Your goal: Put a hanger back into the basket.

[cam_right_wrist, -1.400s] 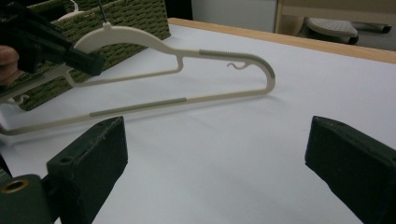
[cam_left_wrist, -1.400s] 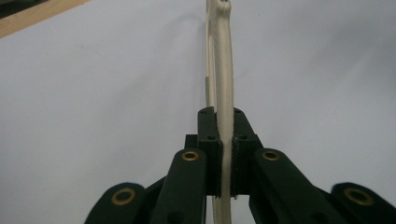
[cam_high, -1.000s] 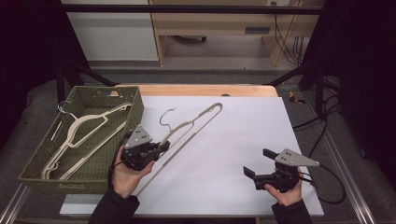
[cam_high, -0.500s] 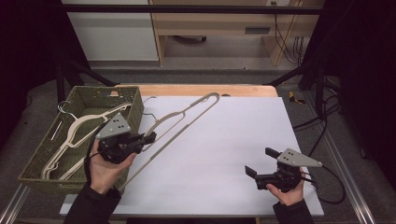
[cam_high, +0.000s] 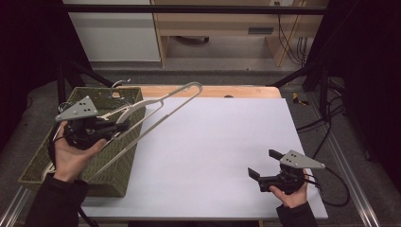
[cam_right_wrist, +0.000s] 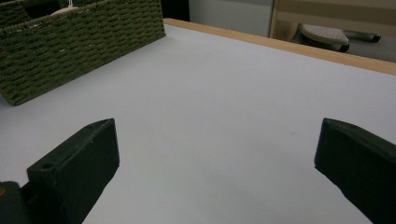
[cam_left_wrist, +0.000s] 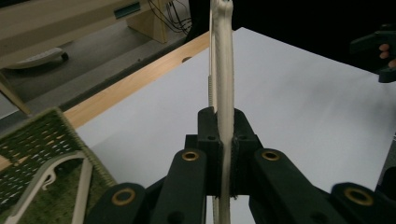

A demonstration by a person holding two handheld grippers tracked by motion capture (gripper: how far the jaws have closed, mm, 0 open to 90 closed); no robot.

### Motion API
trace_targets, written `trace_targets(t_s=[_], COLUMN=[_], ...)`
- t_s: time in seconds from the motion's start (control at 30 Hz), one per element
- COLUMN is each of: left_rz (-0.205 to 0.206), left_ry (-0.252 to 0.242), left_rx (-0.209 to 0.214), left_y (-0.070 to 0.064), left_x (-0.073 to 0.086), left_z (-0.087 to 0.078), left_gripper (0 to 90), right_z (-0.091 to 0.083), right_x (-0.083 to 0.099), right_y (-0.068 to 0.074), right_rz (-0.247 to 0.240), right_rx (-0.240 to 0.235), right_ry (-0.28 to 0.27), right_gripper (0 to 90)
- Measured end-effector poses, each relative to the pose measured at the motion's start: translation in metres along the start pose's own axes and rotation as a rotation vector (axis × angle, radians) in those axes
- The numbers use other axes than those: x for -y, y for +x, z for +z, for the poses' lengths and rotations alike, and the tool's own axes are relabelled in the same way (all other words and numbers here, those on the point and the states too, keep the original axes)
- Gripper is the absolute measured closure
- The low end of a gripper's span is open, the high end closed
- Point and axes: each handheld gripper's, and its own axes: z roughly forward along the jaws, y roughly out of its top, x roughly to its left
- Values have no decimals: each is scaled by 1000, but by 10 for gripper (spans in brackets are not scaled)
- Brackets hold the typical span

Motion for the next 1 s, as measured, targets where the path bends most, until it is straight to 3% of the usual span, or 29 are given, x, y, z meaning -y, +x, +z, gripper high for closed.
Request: trace_targets(t_s=[0.1, 0.33, 0.57, 1.0], left_rz=[-5, -37, -53, -85], left_ry=[1, -9, 1, 53], left_rx=[-26, -25, -56, -111], left_y=[11, 41, 66, 111], left_x=[1, 8, 18, 51], left_z=[-7, -15, -23, -30], left_gripper=[860, 860, 860, 859], right_z=[0, -1, 0, 1], right_x=[0, 0, 0, 0], right_y=[0, -1, -1, 0], right_rz=[-2, -4, -9, -13], right_rx=[0, 5, 5, 4], right_ry=[-2, -3, 4, 10], right_gripper=[5, 4, 4, 4])
